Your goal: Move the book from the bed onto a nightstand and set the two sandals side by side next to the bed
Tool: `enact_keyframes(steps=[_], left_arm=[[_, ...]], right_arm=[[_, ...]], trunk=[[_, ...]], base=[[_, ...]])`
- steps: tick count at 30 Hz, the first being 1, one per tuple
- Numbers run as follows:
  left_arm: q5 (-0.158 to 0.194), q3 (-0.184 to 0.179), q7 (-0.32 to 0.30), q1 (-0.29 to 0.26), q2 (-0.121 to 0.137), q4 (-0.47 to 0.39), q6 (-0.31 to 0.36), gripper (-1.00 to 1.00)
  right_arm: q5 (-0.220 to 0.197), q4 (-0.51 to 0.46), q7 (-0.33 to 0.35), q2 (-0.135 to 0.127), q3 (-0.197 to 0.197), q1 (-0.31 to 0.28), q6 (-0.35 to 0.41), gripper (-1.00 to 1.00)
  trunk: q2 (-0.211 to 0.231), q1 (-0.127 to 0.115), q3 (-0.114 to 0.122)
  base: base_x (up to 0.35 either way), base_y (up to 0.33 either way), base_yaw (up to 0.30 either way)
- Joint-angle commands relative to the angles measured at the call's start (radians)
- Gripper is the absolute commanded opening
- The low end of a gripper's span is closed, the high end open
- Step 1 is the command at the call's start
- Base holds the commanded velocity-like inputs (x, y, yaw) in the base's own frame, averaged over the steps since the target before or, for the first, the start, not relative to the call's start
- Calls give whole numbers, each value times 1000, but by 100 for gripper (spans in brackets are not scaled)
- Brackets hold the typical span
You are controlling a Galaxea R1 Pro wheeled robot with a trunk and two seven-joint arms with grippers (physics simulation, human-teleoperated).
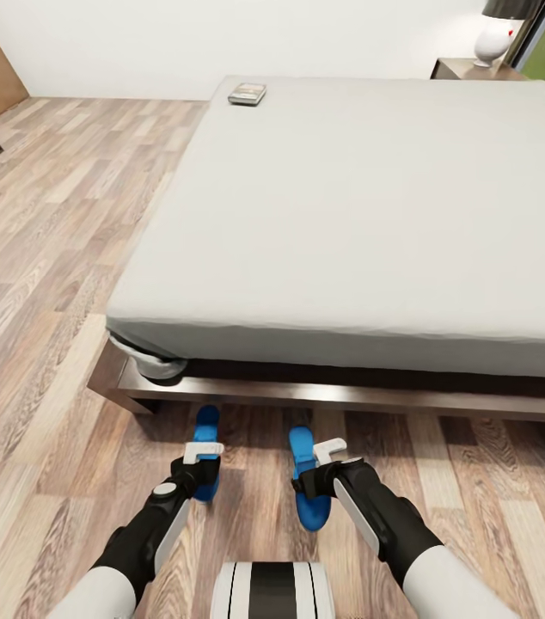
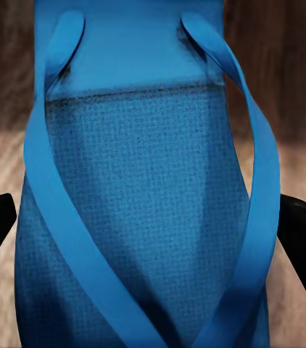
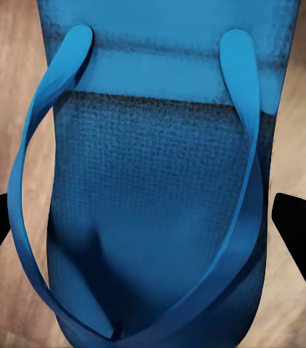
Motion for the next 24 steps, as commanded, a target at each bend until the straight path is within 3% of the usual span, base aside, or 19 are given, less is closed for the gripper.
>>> enact_keyframes(steps=[1, 8, 12, 19, 24], left_arm=[[5, -3, 4, 0, 2, -7, 4, -100], [6, -1, 4, 0, 5, -18, -6, -100], [5, -1, 4, 0, 5, -17, -13, -100], [4, -1, 5, 0, 5, -16, -27, -100], [4, -1, 5, 0, 5, -16, -29, -100]], right_arm=[[-1, -1, 1, 0, 1, 0, 4, -100], [-1, -1, 1, 1, 3, 0, 5, -100], [-1, -1, 1, 2, 4, 0, 6, -100], [-1, -1, 1, 2, 4, 0, 6, -100], [-1, -1, 1, 2, 4, 0, 6, -100]], trunk=[[-1, 0, -5], [-1, 1, -8], [-2, 2, -24], [-2, 2, -24], [-3, 5, -43]], base=[[0, 0, 0], [0, 0, 0], [0, 0, 0], [0, 0, 0], [0, 0, 0]])
